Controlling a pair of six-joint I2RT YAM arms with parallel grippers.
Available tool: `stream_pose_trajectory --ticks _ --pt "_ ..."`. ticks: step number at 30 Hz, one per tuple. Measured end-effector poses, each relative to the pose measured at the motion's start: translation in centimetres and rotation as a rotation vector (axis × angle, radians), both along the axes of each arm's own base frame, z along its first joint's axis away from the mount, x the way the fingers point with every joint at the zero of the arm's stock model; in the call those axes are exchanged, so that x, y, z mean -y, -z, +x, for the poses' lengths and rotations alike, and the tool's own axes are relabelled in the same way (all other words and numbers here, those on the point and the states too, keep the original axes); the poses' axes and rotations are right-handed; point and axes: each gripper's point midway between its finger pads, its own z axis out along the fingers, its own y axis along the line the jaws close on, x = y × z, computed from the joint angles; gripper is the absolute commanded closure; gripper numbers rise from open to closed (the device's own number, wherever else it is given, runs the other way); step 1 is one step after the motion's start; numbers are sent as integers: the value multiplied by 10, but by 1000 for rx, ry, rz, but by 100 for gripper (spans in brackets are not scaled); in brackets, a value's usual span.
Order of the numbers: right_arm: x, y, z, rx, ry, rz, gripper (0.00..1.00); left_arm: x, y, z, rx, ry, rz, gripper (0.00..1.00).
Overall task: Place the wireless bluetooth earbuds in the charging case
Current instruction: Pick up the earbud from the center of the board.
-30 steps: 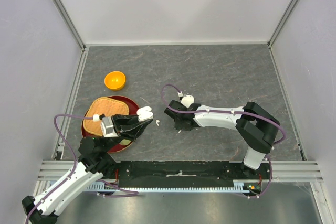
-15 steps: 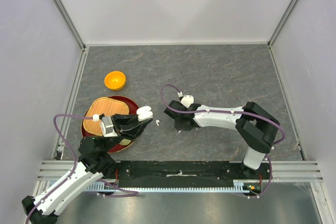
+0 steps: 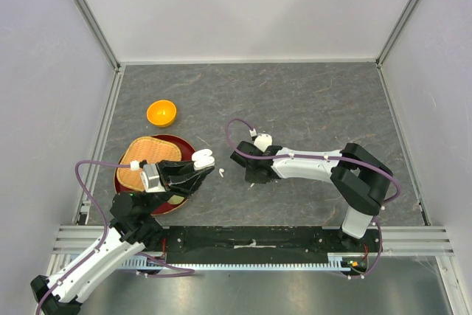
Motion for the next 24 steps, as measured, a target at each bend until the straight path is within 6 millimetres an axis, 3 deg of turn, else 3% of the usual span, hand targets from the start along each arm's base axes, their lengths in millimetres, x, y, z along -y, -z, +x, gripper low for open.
stream_pose_trajectory --ticks 15,24 --pt "1 -4 2 22 -8 -1 95 0 1 1 -4 -1 3 98" --pt "9 -40 12 143 10 62 100 4 7 4 -24 -1 20 98"
